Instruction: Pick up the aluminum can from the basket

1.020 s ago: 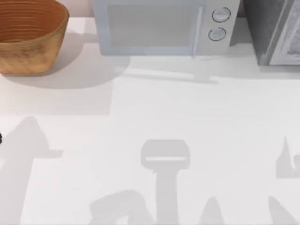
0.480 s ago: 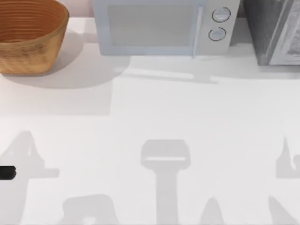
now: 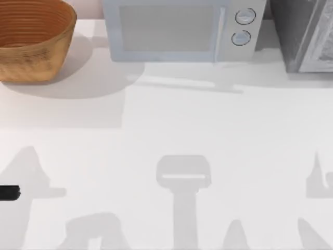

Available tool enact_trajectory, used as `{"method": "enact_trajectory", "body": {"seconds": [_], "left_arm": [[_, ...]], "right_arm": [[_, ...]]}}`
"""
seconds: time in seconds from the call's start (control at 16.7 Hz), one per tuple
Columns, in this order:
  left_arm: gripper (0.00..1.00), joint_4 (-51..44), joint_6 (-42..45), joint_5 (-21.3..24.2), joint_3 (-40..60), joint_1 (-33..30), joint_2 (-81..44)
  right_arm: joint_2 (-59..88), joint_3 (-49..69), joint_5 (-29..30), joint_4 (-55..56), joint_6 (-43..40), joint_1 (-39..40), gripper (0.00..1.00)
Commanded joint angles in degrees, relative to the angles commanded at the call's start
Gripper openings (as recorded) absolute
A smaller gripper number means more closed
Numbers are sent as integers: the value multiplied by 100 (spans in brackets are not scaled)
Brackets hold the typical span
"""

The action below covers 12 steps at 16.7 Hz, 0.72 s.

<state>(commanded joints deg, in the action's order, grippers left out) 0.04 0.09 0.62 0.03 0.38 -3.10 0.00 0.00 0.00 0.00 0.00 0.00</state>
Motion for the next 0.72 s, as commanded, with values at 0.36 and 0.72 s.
{"method": "enact_trajectory", "body": {"seconds": [0.36,0.72], "left_arm": [[0,534,51,646,436,-3,-1544],[0,1803,164,1966,1525,-198,-3841]], "right_arm": [[0,0,0,0,0,0,100],[0,0,0,0,0,0,100]]}}
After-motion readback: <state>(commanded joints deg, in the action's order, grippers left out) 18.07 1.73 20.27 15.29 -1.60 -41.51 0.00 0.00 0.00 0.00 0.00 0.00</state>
